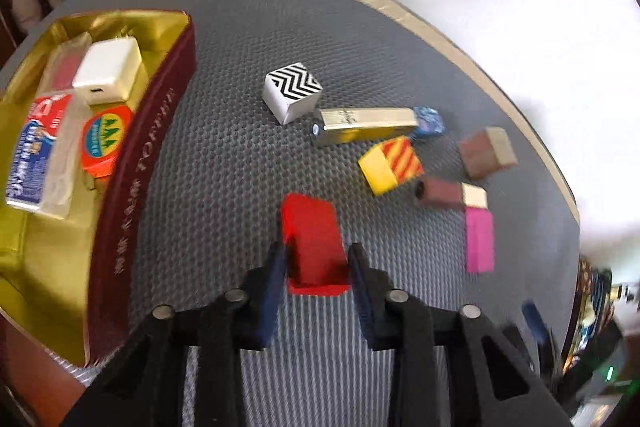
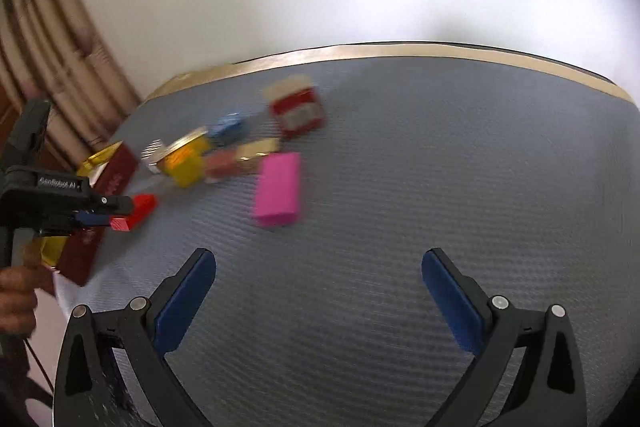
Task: Organize rigid objects
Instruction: 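Lift the red block with left tool while right tool grasps pink block, then lower red block into tin with left tool while right carries pink block over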
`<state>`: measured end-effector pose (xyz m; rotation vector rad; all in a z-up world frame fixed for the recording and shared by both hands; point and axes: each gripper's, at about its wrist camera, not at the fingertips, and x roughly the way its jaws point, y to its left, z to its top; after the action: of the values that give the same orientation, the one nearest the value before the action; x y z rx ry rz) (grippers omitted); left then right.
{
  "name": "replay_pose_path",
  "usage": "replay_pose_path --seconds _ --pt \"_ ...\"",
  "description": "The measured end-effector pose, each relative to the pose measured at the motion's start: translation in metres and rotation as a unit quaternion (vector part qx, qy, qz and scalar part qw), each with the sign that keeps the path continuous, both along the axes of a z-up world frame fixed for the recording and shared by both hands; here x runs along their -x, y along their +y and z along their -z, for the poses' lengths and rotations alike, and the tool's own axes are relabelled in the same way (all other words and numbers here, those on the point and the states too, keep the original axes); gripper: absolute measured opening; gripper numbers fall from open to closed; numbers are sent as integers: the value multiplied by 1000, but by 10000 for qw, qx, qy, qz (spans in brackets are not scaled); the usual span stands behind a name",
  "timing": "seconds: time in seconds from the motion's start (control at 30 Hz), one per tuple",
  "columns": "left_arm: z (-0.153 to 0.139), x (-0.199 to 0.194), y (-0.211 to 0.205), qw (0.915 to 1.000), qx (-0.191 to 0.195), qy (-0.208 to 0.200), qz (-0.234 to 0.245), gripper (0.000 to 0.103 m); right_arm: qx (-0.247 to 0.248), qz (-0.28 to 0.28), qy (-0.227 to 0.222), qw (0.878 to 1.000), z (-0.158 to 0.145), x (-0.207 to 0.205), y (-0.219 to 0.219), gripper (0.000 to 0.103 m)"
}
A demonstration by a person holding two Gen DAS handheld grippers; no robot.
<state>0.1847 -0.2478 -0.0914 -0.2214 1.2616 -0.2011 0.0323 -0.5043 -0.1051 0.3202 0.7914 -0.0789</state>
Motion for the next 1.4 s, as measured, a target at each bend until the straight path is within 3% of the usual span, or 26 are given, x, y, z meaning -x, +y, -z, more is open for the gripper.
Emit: replay_pose_path --seconds 0.03,0.37,0.43,0.47,0.53,0.6,0.63,0.67,0.97,1.0,1.03,1.07,1.17,1.2,1.23,1.27,1.4 --pt "-2 6 -3 9999 39 -6 104 6 73 -31 56 10000 -1 -7 5 103" --pt "-38 20 30 9986 212 -346 350 6 536 -157 454 9974 4 -66 25 93" --pt "-41 20 35 9986 197 -358 349 6 543 -154 563 9968 9 -76 26 80" --pt "-39 19 31 9984 146 -342 426 6 559 -123 689 9960 13 -81 26 79" --pt "-34 20 24 9970 -23 -285 720 10 595 -107 729 9955 14 -85 27 80" --pt "-30 19 13 9929 -286 -538 1018 25 617 -124 724 9954 14 -86 28 80" --pt "-30 20 12 9909 -426 -588 1137 41 673 -127 734 9949 15 -87 30 80" --pt "-24 16 5 9888 -557 -583 1255 44 737 -128 723 9946 16 -86 31 80" --pt "29 -12 -19 9850 -981 -43 1419 44 954 -194 655 9931 23 -86 40 90" --pt "35 -14 -20 9841 -1036 39 1440 42 1001 -209 663 9925 24 -87 41 90" --pt "39 -14 -20 9841 -1031 47 1444 34 1040 -221 677 9920 24 -88 42 90" --pt "37 -11 -20 9840 -1061 -170 1420 30 1086 -237 692 9914 25 -89 43 90" --pt "37 -6 -14 9875 -774 -118 1370 30 1177 -189 680 9905 24 -89 42 81" --pt "35 -4 -11 9885 -720 -136 1324 30 1160 -158 654 9910 23 -88 40 73" --pt "31 -1 -8 9893 -663 -170 1290 30 1144 -110 606 9915 21 -86 38 58" --pt "24 3 -5 9897 -576 -214 1293 30 1143 -45 576 9918 20 -83 35 53" --pt "-7 22 15 9905 -398 -475 1230 30 962 -58 562 9938 18 -82 26 48"
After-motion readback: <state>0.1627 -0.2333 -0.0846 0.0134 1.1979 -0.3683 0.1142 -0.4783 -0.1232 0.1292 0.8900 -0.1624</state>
